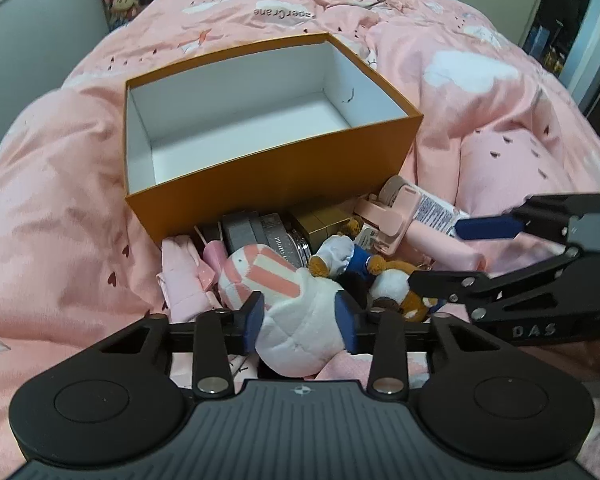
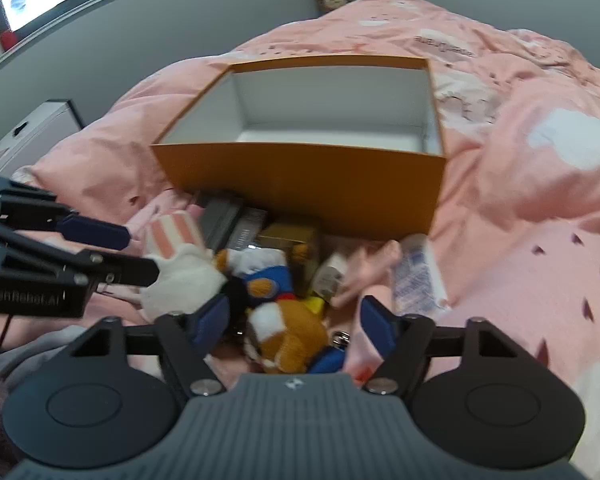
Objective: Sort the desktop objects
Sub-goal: 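Grasp the pink fabric pouch with the left tool while the right tool grasps the pink card wallet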
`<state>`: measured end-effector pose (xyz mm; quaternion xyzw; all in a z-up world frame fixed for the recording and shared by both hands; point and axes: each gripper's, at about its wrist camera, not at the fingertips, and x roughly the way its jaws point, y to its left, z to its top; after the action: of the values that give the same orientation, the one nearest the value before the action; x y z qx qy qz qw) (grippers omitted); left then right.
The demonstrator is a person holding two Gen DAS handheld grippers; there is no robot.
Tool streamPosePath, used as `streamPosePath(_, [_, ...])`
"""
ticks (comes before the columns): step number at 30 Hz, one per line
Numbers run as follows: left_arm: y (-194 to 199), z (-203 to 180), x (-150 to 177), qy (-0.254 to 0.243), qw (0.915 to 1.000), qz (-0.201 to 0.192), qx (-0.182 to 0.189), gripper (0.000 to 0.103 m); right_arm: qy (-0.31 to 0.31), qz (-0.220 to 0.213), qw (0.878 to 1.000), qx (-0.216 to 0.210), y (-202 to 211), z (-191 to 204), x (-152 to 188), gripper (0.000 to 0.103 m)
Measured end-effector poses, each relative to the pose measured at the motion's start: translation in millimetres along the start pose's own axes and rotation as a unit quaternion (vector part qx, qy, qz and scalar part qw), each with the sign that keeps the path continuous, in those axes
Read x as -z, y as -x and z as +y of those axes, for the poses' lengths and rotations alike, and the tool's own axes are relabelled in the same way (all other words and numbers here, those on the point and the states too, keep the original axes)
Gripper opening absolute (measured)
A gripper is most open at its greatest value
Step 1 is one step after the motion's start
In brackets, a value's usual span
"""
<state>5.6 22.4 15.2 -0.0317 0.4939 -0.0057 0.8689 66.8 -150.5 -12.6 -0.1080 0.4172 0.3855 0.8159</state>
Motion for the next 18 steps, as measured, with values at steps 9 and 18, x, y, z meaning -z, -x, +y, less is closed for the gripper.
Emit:
streamPosePath(9, [8,45,-12,0.052,0.9979,0.005,-0.038,0.04,0.035,0.01,0.998,-0.056,-14,15,-24,0.056])
streamPosePath(18, [-20,90,-19,0.145,0.9886,0.034,-0.021,0.042,0.052,0.012,0.995,-0.09,-50,28,-67,0.047])
